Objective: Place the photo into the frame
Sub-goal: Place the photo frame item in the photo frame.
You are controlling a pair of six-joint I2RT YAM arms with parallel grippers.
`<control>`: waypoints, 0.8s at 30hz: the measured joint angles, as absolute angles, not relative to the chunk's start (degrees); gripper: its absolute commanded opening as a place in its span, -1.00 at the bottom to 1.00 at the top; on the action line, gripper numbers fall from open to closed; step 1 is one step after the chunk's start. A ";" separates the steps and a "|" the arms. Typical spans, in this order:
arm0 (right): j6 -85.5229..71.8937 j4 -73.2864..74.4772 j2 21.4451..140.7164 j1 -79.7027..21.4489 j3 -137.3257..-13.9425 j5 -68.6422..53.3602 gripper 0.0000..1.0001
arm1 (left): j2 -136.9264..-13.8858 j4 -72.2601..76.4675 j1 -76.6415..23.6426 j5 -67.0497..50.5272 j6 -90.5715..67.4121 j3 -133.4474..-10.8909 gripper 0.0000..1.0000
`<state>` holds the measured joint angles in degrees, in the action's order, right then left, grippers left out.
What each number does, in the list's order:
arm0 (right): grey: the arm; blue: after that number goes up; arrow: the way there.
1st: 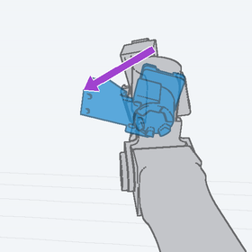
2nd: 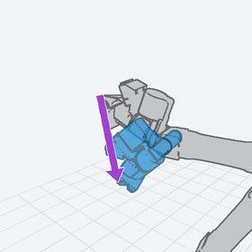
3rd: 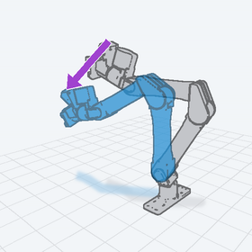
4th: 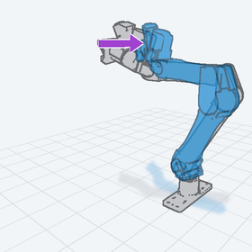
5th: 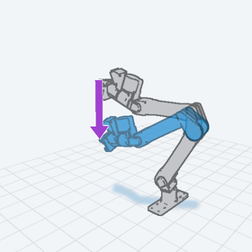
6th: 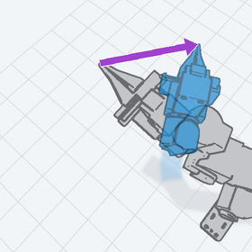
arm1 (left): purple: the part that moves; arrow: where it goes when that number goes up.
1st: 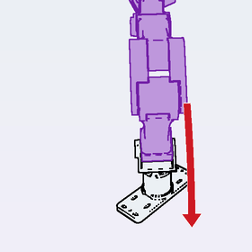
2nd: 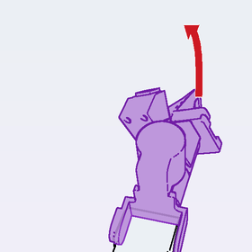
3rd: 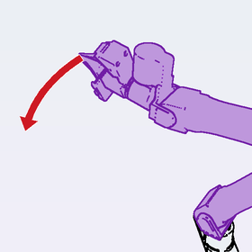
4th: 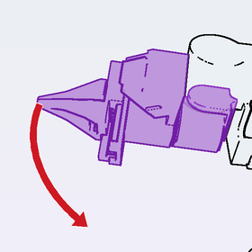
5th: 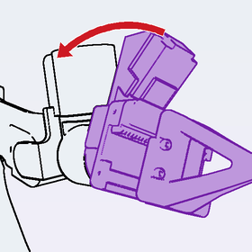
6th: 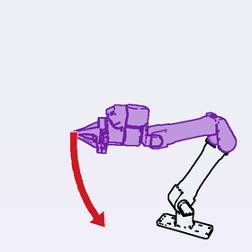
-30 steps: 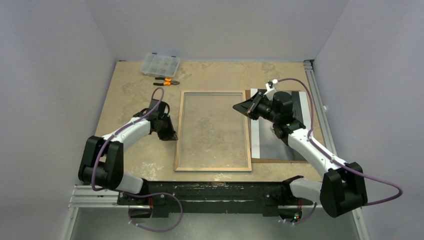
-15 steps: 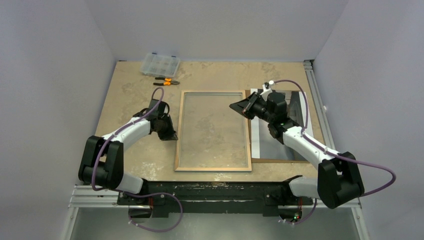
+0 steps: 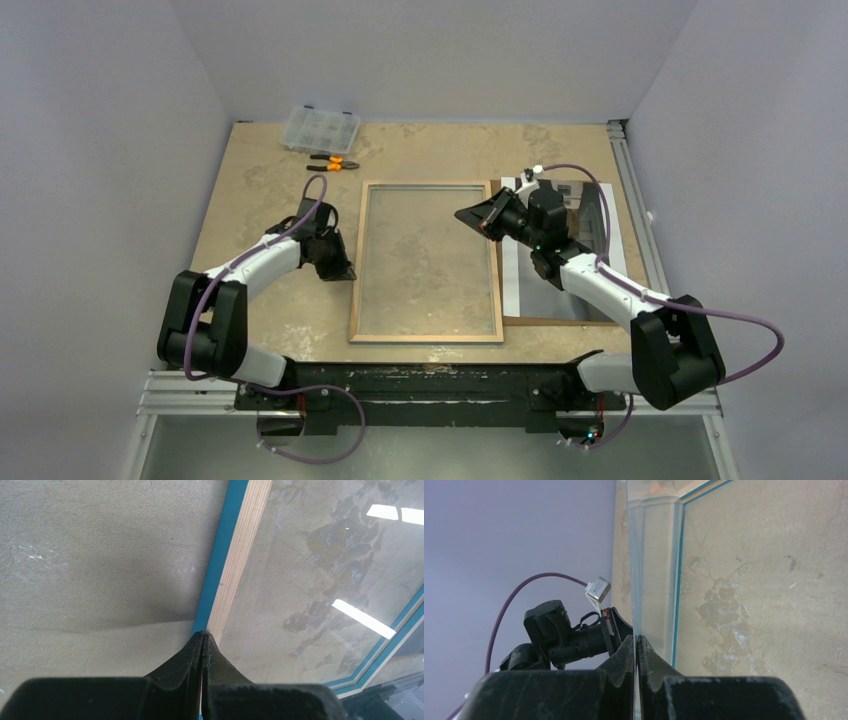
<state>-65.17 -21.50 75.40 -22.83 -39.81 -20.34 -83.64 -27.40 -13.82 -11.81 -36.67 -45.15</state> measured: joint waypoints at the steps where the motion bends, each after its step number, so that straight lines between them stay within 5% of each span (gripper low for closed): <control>1: -65.36 -21.76 75.50 -22.83 -39.81 -20.36 -1.00 | -83.64 -27.40 -13.82 -11.81 -36.67 -45.15 -1.00; 24: -68.18 -21.69 74.04 -23.16 -40.03 -20.43 -1.00 | -83.79 -27.38 -13.61 -12.23 -36.67 -45.15 -1.00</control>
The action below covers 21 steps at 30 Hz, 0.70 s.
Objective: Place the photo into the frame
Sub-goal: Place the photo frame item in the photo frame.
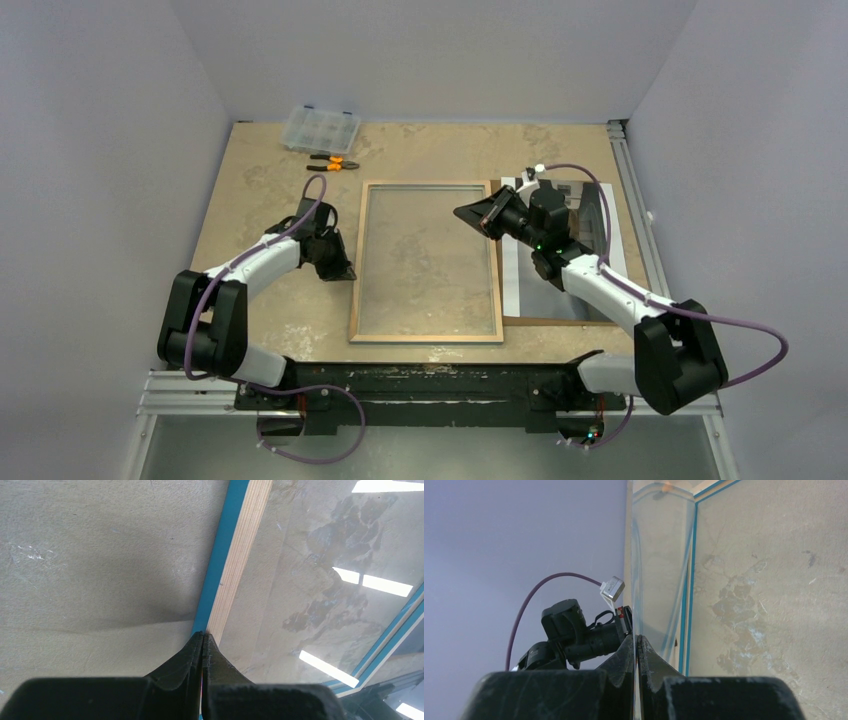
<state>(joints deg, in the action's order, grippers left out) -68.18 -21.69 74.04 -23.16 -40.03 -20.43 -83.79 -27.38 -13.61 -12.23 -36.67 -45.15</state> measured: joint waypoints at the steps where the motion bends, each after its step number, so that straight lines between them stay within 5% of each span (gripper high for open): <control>1: -68.25 -21.30 73.82 -23.24 -40.25 -20.40 -1.00 | -83.79 -27.38 -13.61 -12.23 -36.67 -45.15 -1.00; 21: -67.22 -19.03 72.05 -23.35 -41.34 -19.18 -1.00 | -83.81 -27.38 -13.61 -12.25 -36.64 -45.15 -1.00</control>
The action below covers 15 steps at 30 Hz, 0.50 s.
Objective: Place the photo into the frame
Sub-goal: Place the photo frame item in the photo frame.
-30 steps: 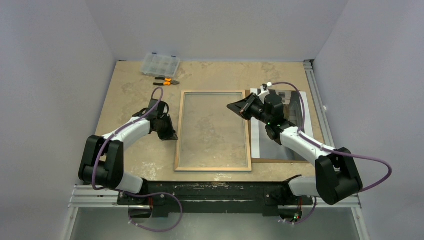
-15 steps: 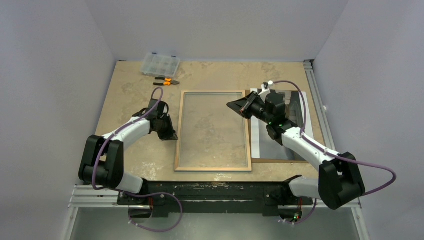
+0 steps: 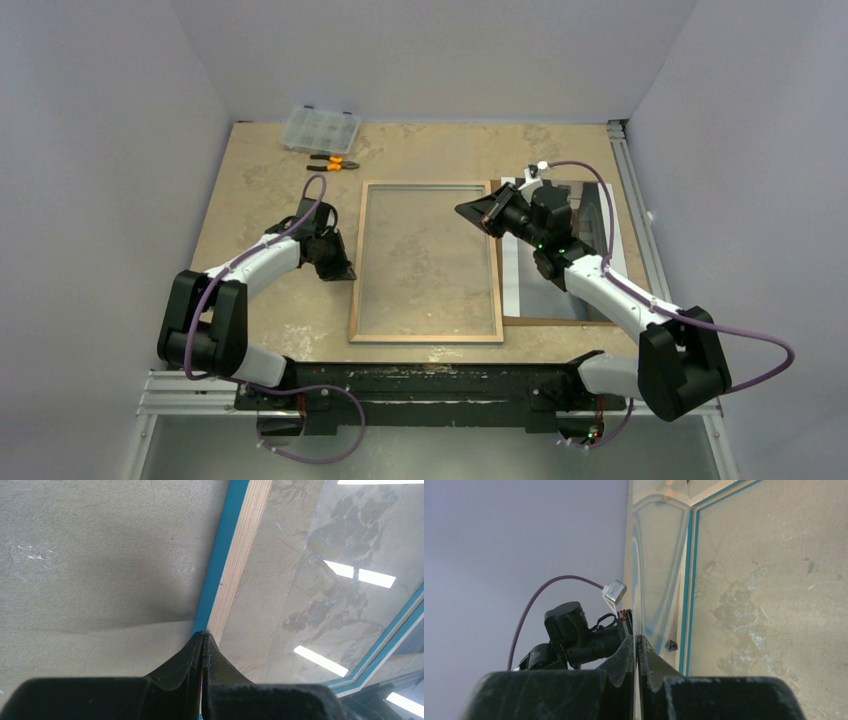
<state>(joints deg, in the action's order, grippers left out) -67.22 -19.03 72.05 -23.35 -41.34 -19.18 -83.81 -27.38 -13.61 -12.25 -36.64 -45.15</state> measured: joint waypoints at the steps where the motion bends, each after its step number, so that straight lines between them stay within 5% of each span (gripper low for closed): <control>1: -67.05 -18.98 72.12 -23.35 -41.34 -18.96 -1.00 | -83.81 -27.38 -13.61 -12.23 -36.64 -45.15 -1.00; 15: -66.00 -20.36 76.40 -23.35 -39.77 -18.52 -1.00 | -83.90 -27.35 -13.54 -12.40 -36.64 -45.15 -1.00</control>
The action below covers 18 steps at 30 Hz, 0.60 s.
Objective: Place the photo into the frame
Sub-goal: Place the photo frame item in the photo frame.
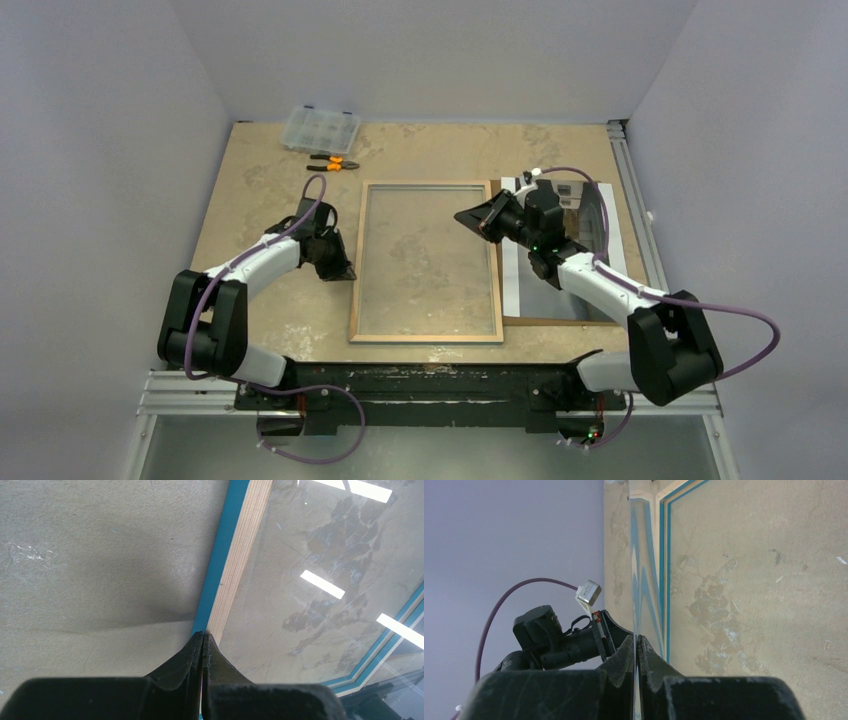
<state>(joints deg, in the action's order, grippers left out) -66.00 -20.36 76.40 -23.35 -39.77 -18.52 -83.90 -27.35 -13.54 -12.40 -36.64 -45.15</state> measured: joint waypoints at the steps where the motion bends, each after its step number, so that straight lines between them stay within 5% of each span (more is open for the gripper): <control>1: -66.00 -20.43 76.42 -23.35 -39.64 -18.50 -1.00 | -83.90 -27.35 -13.52 -12.43 -36.64 -45.15 -1.00; 18: -66.04 -20.34 70.96 -23.35 -37.04 -15.55 -1.00 | -84.42 -26.61 -13.52 -13.32 -36.67 -45.15 -1.00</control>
